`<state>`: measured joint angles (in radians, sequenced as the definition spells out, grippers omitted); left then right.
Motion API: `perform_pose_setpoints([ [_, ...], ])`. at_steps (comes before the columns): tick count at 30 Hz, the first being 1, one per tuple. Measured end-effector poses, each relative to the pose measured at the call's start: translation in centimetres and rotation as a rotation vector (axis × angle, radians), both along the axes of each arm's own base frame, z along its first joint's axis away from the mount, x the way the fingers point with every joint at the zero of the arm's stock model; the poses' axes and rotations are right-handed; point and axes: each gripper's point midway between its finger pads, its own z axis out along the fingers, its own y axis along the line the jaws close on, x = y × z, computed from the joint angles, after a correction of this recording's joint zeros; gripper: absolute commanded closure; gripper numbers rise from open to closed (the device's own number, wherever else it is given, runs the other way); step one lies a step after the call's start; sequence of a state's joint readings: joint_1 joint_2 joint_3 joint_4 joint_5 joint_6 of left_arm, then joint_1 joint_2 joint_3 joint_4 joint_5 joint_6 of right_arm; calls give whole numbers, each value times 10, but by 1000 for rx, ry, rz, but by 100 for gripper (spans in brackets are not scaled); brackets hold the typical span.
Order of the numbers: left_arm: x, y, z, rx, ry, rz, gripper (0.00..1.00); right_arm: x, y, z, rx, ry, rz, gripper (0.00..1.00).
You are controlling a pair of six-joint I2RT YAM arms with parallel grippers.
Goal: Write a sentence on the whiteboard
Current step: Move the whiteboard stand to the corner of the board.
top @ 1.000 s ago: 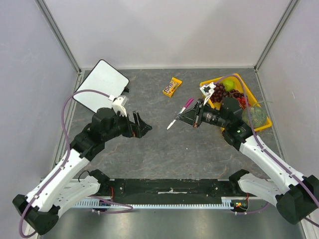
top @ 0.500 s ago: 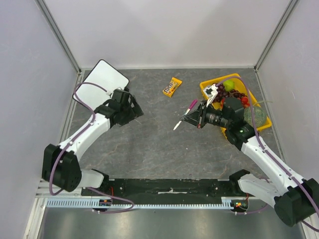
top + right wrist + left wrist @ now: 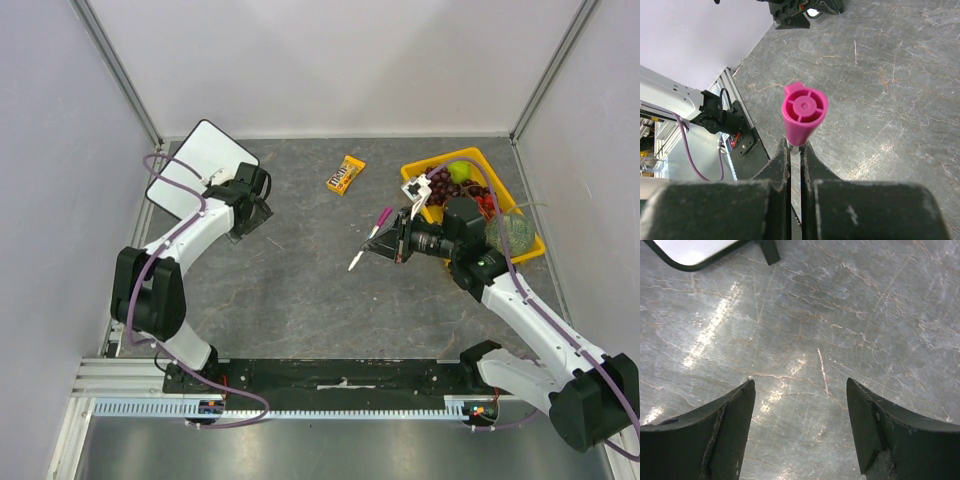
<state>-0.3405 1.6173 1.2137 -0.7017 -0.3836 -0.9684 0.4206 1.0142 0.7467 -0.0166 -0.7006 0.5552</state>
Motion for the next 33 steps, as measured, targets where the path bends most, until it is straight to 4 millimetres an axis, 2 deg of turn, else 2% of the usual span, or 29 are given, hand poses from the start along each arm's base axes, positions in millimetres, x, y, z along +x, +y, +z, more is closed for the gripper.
perform_pose_setpoints([
  [10,7,18,12,96,-28,49,22,-3,1,-1,0,0,17,100],
  [15,12,21,23,120,-50,60,23,-3,1,-2,0,1,23,100],
  [20,11,23,26,144,-50,57,22,-3,2,-5,-5,6,30,100],
  [23,9,18,24,179,-40,24,22,-3,2,-6,-9,8,31,100],
  [26,11,3,24,232,-32,-27,22,-2,2,-6,-10,3,32,100],
  [30,17,-15,29,287,-34,-70,25,-2,2,-7,-12,1,33,100],
  [33,24,-21,33,315,-42,-77,26,-2,2,-8,-14,0,34,100],
])
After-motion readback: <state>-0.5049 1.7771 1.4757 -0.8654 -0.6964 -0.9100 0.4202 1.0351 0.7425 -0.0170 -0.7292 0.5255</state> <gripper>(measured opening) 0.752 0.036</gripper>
